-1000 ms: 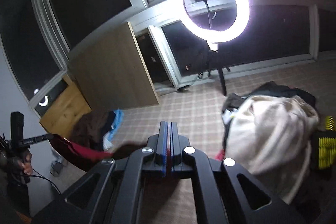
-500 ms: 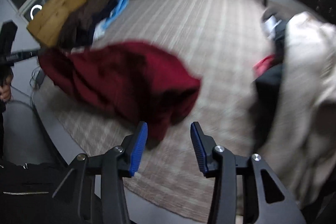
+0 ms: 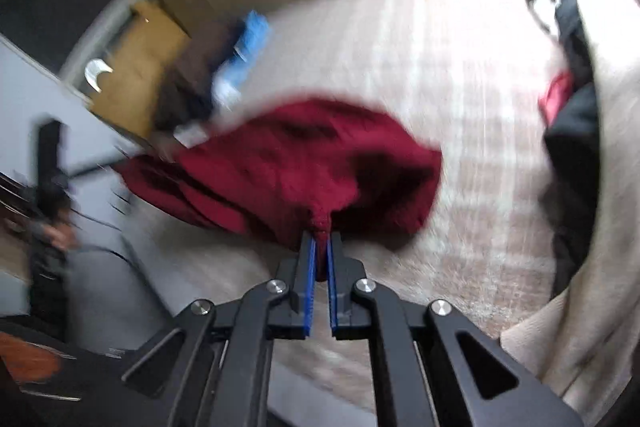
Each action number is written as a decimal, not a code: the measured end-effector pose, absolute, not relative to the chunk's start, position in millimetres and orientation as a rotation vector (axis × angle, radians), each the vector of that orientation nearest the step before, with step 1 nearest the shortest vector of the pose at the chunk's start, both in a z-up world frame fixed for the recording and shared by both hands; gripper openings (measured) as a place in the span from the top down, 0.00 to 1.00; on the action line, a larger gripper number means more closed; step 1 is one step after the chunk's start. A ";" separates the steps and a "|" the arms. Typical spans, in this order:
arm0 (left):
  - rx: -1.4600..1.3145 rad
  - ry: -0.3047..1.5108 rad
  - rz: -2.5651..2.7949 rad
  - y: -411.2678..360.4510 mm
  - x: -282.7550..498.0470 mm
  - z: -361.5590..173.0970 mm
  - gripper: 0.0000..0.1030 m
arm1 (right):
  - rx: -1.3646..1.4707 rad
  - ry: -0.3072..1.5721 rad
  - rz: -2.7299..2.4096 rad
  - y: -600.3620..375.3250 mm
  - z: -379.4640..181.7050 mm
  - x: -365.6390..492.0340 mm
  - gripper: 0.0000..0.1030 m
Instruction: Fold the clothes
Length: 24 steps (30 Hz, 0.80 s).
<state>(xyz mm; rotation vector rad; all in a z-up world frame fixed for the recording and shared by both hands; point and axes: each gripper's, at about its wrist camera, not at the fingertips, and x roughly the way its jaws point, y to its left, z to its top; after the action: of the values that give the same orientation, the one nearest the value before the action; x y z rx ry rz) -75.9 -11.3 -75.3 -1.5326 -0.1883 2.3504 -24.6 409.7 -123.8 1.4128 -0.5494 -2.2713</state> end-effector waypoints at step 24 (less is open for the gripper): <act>-1.133 0.156 2.432 19.6 -163.7 37.8 0.95 | 0.997 -0.661 -2.602 490.6 31.1 -84.2 0.95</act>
<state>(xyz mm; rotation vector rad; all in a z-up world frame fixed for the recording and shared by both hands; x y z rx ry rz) -163.7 19.6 37.8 -1.1326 0.1562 2.4315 -84.2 490.6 31.1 0.9969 -0.6615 -2.6016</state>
